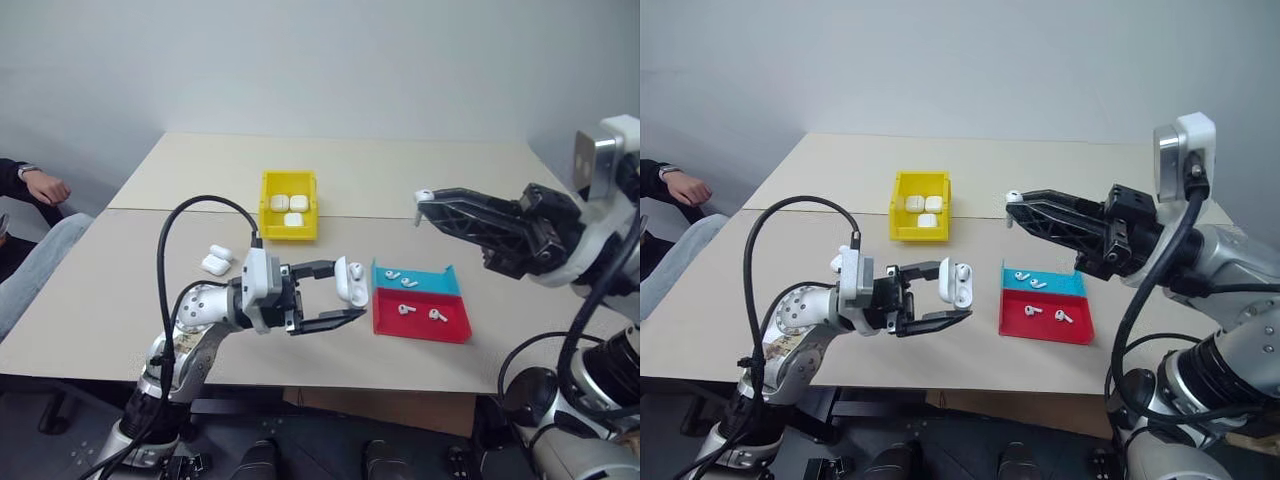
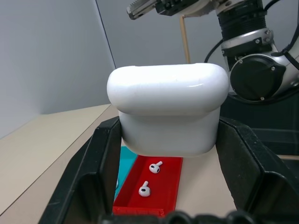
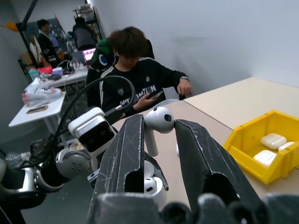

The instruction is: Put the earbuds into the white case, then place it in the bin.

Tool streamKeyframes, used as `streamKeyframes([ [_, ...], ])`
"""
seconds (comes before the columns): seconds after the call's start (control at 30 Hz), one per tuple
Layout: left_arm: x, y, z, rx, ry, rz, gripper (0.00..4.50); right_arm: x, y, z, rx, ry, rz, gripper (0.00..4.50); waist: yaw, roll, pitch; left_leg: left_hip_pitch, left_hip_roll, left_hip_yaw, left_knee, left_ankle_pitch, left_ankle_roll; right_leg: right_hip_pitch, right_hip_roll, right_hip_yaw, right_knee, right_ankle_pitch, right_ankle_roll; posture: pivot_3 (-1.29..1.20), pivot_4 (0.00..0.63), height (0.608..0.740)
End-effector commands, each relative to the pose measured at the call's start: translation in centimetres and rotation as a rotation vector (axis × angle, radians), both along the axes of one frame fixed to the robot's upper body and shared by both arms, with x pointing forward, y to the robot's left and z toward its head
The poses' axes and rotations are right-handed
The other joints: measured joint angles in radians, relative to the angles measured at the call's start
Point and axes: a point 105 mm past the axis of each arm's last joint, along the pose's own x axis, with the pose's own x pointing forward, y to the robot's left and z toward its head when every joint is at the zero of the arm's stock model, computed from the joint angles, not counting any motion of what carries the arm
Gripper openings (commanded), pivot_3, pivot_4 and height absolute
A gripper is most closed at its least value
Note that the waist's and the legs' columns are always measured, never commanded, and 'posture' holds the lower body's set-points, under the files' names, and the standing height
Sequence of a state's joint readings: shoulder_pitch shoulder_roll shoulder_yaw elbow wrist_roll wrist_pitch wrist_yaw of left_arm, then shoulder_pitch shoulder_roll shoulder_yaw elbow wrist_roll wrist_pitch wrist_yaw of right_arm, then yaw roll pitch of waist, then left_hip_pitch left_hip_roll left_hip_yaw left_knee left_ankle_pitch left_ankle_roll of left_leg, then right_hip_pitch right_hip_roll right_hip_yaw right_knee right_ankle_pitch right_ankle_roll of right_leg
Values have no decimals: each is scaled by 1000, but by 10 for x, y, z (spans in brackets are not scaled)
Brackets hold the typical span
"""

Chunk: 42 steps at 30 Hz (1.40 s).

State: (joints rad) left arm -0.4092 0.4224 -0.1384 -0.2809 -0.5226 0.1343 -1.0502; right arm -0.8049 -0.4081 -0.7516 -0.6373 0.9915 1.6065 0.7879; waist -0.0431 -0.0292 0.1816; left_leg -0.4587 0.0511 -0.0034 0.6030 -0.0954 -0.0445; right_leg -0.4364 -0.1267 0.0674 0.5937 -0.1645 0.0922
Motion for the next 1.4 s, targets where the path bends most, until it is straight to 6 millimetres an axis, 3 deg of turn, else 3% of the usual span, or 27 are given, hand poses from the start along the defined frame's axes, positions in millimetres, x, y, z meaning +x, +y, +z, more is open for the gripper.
streamKeyframes([
  [0.03, 0, 0, 14, -36, -35, -23, 2751, -10, 11, -5, 14, -21, 25, 1228, 0, 0, 0, 0, 0, 0, -1, 0, 0, -1, 0, 0, 0, 0, 0, 0, 150, 740],
  [0.5, 0, -2, 16, -32, -18, -27, 2751, -18, 32, -36, 31, 62, 55, 1228, -4, 0, 0, -1, 0, 0, -2, 0, 0, 0, 0, 0, -5, 0, 0, 0, 150, 740],
  [0.73, -5, -4, 15, -48, -5, -33, 2751, -21, 39, -40, 16, -7, 41, 1228, -3, 0, 0, -2, 0, 0, -6, 0, 0, 2, 0, 0, -16, 0, 0, 0, 150, 740],
  [1.4, -6, -7, 15, -51, -7, -37, 2751, -19, 40, -54, -32, -80, 4, 1228, 0, -1, 0, -2, 0, 0, -8, 0, 0, 2, 0, 0, -17, 0, 0, 0, 150, 740],
])
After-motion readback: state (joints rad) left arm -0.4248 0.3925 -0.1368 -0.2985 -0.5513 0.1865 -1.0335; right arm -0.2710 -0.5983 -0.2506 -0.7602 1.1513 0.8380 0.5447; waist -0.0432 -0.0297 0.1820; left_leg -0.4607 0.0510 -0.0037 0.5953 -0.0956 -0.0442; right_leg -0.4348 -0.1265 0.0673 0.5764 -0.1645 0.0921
